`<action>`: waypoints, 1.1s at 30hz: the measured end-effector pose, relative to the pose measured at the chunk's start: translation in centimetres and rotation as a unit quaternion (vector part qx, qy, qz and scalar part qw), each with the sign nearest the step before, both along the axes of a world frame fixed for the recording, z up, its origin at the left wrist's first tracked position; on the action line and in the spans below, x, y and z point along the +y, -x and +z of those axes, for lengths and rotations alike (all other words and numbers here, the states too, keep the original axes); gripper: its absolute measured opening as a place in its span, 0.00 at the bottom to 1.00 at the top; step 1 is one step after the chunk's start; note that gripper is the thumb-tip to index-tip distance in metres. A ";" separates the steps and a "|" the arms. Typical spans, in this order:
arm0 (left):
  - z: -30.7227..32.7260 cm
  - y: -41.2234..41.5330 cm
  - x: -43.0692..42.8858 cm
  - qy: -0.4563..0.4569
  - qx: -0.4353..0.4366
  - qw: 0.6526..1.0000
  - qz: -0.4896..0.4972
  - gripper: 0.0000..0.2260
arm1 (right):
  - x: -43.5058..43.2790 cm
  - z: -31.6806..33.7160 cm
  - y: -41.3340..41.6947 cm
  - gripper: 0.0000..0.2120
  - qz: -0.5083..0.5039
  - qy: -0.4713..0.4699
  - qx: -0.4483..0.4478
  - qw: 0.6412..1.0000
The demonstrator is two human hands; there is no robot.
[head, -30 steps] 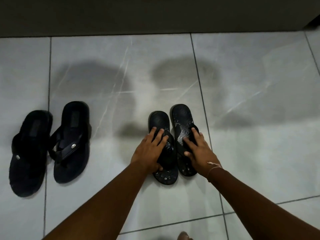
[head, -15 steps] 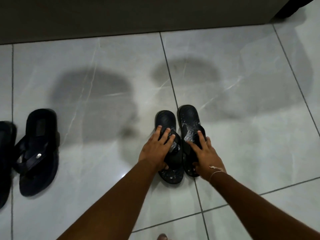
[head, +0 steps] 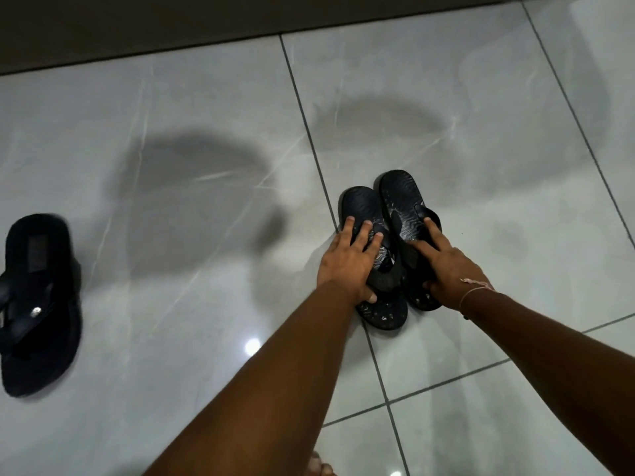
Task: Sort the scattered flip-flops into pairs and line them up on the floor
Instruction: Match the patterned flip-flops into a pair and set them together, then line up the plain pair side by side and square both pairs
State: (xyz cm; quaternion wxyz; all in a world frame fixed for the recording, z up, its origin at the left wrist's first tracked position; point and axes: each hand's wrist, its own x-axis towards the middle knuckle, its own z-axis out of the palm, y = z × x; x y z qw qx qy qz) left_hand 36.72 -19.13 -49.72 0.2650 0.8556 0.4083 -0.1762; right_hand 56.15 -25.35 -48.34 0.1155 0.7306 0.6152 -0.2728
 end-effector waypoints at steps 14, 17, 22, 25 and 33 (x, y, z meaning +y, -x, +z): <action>-0.1 -0.5 1.4 -0.043 0.035 0.998 -0.039 0.54 | 1.2 0.3 0.4 0.44 0.027 0.022 -0.049 0.998; 0.6 1.0 1.6 -0.065 -0.016 0.998 -0.012 0.56 | 0.6 1.5 1.7 0.47 0.015 0.023 -0.090 0.996; 2.5 10.8 -0.6 -0.044 -0.107 0.991 0.074 0.47 | -3.2 4.1 9.5 0.53 -0.051 -0.092 -0.078 0.991; 3.5 22.5 -1.0 -0.077 -0.055 0.982 0.166 0.43 | -4.2 4.3 19.3 0.46 0.013 -0.135 -0.006 0.991; 8.3 56.1 2.2 -0.109 0.135 0.948 0.265 0.53 | 3.5 2.5 47.0 0.42 0.152 -0.062 0.222 0.961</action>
